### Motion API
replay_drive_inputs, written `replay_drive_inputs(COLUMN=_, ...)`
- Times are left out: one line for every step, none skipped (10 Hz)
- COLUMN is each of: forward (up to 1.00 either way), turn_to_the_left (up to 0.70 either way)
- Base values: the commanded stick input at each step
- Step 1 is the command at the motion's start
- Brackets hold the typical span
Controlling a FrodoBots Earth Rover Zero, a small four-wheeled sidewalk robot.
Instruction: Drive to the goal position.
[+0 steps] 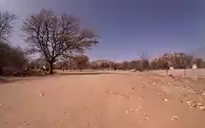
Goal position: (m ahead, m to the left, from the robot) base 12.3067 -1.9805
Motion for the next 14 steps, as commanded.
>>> replay_drive_inputs(forward=0.5, turn_to_the_left=0.0)
replay_drive_inputs(forward=0.5, turn_to_the_left=0.0)
replay_drive_inputs(forward=0.5, turn_to_the_left=0.0)
replay_drive_inputs(forward=0.5, turn_to_the_left=0.0)
replay_drive_inputs(forward=0.5, turn_to_the_left=0.0)
replay_drive_inputs(forward=0.5, turn_to_the_left=0.0)
replay_drive_inputs(forward=0.5, turn_to_the_left=0.0)
replay_drive_inputs(forward=0.5, turn_to_the_left=0.0)
replay_drive_inputs(forward=0.5, turn_to_the_left=0.0)
replay_drive_inputs(forward=0.5, turn_to_the_left=0.0)
replay_drive_inputs(forward=0.5, turn_to_the_left=0.0)
replay_drive_inputs(forward=0.5, turn_to_the_left=0.0)
replay_drive_inputs(forward=0.5, turn_to_the_left=0.0)
replay_drive_inputs(forward=0.5, turn_to_the_left=0.0)
